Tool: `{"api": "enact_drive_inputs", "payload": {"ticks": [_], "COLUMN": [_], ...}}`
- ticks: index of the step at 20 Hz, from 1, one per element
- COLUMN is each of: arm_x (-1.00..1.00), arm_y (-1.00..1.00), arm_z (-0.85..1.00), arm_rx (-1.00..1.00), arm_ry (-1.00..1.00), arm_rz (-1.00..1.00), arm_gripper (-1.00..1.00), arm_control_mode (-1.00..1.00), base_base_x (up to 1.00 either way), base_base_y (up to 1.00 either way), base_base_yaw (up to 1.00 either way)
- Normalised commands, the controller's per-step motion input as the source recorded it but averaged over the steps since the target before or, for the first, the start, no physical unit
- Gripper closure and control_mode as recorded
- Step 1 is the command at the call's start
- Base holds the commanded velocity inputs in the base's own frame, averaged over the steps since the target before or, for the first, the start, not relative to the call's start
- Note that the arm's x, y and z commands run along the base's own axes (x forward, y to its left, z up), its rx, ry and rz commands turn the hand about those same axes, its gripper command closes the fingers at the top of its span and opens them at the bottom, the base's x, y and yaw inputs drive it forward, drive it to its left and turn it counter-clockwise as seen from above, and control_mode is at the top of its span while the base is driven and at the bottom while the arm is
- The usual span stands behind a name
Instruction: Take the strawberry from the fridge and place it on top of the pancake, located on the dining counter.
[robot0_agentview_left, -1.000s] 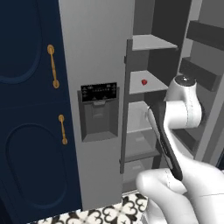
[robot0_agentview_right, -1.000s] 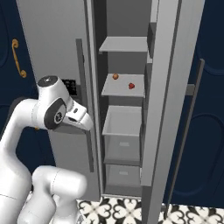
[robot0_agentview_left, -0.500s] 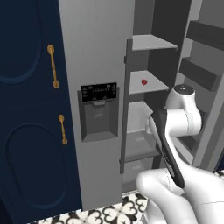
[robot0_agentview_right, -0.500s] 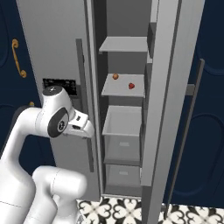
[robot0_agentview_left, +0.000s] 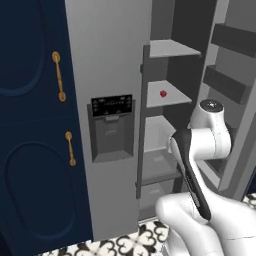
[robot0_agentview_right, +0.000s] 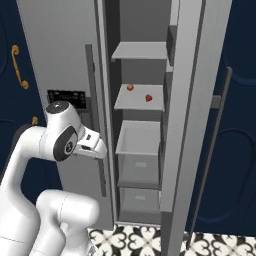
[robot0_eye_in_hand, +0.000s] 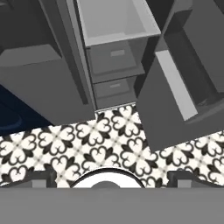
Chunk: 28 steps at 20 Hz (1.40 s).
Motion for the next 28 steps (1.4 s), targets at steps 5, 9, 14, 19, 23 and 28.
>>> {"api": "enact_drive_inputs", "payload": {"ticks": [5, 9, 14, 19, 23, 28], "arm_x": [0.0, 0.0, 0.0, 0.0, 0.0, 0.0], "arm_y": [0.0, 0.0, 0.0, 0.0, 0.0, 0.0], "arm_z": [0.0, 0.0, 0.0, 0.0, 0.0, 0.0], "arm_rx": [0.0, 0.0, 0.0, 0.0, 0.0, 0.0], "arm_ry": [0.0, 0.0, 0.0, 0.0, 0.0, 0.0], "arm_rz": [0.0, 0.0, 0.0, 0.0, 0.0, 0.0], "arm_gripper": [-1.0, -1.0, -1.0, -1.0, -1.0, -1.0], "arm_control_mode": [1.0, 1.0, 1.0, 1.0, 1.0, 1.0], "base_base_x": [0.13, 0.47, 0.7, 0.7, 0.38, 0.03], "base_base_y": [0.01, 0.15, 0.03, -0.01, -0.29, -0.5], "base_base_yaw": [-0.28, -0.14, -0.05, 0.0, 0.03, 0.09]}}
